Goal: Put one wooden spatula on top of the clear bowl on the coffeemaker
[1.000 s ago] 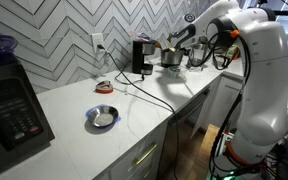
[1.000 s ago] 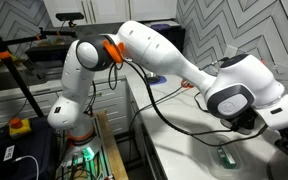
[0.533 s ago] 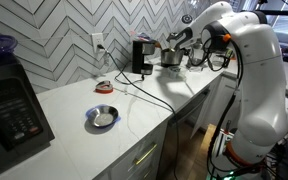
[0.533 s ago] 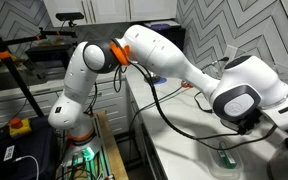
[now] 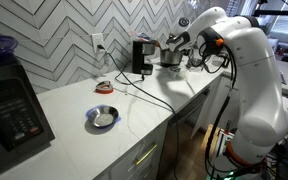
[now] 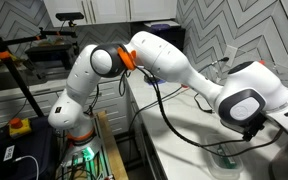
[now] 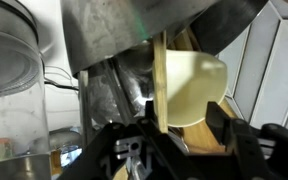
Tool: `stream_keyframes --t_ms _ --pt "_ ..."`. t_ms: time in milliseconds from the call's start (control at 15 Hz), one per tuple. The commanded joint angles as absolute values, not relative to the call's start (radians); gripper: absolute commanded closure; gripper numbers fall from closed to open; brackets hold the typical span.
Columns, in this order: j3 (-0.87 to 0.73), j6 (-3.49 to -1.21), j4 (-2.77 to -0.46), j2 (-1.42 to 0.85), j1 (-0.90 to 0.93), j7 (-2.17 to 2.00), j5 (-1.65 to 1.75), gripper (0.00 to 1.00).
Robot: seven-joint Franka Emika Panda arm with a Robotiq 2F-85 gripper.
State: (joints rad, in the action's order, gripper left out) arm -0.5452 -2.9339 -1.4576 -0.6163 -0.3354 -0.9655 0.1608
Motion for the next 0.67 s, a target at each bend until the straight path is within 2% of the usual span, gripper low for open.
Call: stream_keyframes --t_ms 0,67,133,400,467,533,600 --pt "-0.562 -2.937 -1.390 -0.681 -0.345 -0.972 0.167 0.76" --pt "-0.564 -2.938 -1.386 -0.683 -0.344 -0.970 0.169 0.76" --pt "-0.565 -2.945 -1.399 -0.673 -0.339 -0.968 0.171 0.67" --pt "-0.590 -2.954 -1.431 -0.665 -0.321 -0.979 0.177 0.50" --pt "-0.600 -2.956 -1.430 -0.672 -0.318 -0.984 0.178 0.49" --pt "-0.603 -2.955 -1.423 -0.681 -0.319 -0.989 0.173 0.41" --pt "-0.609 -2.957 -1.414 -0.690 -0.316 -0.997 0.169 0.55"
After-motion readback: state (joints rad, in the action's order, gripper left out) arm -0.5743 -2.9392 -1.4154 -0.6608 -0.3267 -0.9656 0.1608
